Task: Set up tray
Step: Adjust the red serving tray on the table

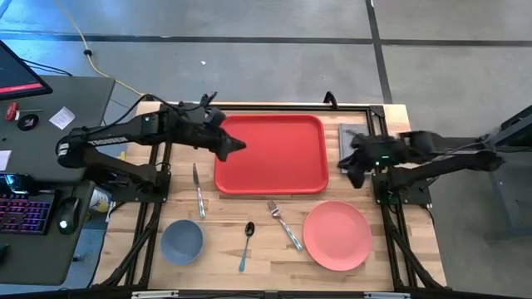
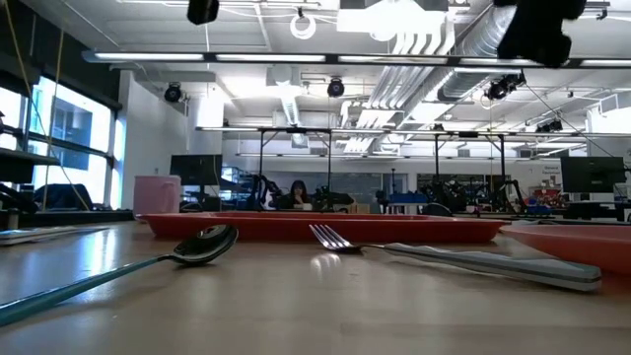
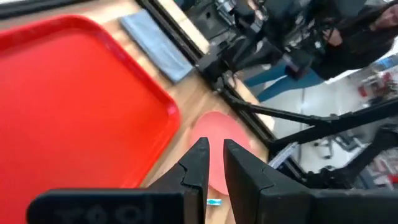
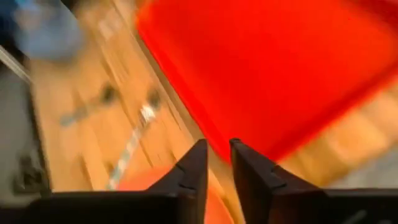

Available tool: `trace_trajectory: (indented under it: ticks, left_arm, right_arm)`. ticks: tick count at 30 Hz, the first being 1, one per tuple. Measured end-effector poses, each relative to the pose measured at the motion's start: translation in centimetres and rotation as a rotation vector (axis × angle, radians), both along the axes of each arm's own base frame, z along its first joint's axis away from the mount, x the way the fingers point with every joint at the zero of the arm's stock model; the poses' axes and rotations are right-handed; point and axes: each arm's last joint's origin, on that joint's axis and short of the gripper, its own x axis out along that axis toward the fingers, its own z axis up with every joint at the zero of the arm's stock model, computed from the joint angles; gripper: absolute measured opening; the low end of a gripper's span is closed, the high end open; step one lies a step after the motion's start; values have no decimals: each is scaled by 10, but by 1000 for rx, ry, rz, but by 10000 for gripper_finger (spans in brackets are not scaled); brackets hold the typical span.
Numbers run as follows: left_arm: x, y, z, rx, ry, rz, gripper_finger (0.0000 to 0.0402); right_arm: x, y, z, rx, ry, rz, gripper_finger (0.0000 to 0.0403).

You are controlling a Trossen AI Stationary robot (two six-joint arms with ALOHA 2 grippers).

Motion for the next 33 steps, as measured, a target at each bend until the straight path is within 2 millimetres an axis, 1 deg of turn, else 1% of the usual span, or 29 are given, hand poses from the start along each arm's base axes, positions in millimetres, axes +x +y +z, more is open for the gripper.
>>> trace_trajectory:
  ticks: [2, 5, 9, 11, 14, 16, 18, 21, 25, 27, 29, 33]
  left_arm:
    - [-6, -1, -2, 11, 43, -17, 85]
    - [-11, -3, -11, 13, 155, -48, 85]
    - [-14, -4, -27, 97, 322, -168, 85]
    - [-11, -4, -36, 159, 404, -233, 85]
    - [0, -1, -53, 245, 494, -288, 85]
    - [6, 1, -71, 283, 574, -301, 85]
    - [14, 4, -91, 319, 657, -291, 85]
    - [23, 7, -125, 332, 785, -287, 85]
    - [36, 11, -164, 320, 873, -290, 85]
    - [45, 13, -180, 313, 888, -290, 85]
    - [51, 15, -196, 288, 943, -290, 85]
    - [59, 20, -221, 230, 1025, -262, 85]
  right_arm:
    - [11, -5, -11, 57, 101, 0, 93]
    - [27, -16, -24, 136, 186, 2, 124]
    - [44, -26, -40, 212, 265, 28, 147]
    - [51, -28, -47, 204, 297, 65, 153]
    - [68, -32, -57, 108, 299, 94, 156]
    - [82, -37, -64, 54, 271, 81, 155]
    - [93, -43, -71, 31, 261, 27, 150]
    - [105, -53, -86, 40, 289, -59, 139]
    - [123, -64, -106, 56, 282, -79, 128]
    - [132, -66, -116, 67, 268, -72, 125]
    - [140, -68, -124, 73, 255, -75, 124]
    - [147, -69, -141, 120, 290, -101, 124]
